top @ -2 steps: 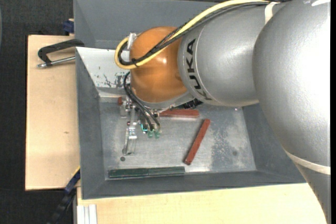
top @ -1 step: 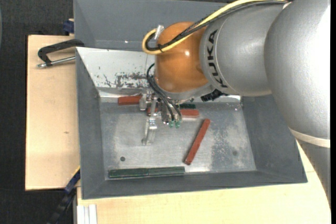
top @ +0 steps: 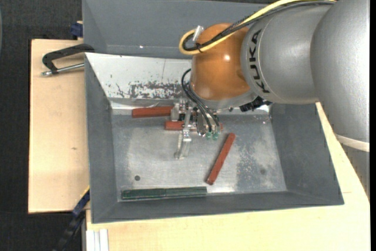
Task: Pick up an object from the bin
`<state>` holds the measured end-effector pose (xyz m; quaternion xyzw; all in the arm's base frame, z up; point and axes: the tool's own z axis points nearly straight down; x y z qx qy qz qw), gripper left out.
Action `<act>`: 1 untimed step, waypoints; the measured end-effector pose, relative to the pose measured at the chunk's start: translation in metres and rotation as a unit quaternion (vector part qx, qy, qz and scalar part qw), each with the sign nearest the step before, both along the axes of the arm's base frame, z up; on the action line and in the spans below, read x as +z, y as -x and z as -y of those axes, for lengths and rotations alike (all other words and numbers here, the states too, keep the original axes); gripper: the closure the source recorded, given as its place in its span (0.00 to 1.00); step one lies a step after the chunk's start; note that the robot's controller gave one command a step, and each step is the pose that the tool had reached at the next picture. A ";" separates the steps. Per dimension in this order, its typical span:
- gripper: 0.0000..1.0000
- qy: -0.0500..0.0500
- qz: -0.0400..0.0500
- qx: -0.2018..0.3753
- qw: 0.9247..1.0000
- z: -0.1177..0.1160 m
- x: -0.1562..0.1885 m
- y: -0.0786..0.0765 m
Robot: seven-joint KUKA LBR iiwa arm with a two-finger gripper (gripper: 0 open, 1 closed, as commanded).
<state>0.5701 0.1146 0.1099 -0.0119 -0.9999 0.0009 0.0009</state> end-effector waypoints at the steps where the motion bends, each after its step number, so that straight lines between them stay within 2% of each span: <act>1: 0.00 -0.001 0.004 0.069 0.998 0.015 0.001 -0.013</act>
Offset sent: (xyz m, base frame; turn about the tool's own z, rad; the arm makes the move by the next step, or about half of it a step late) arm 0.0229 -0.0343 -0.0399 -0.1529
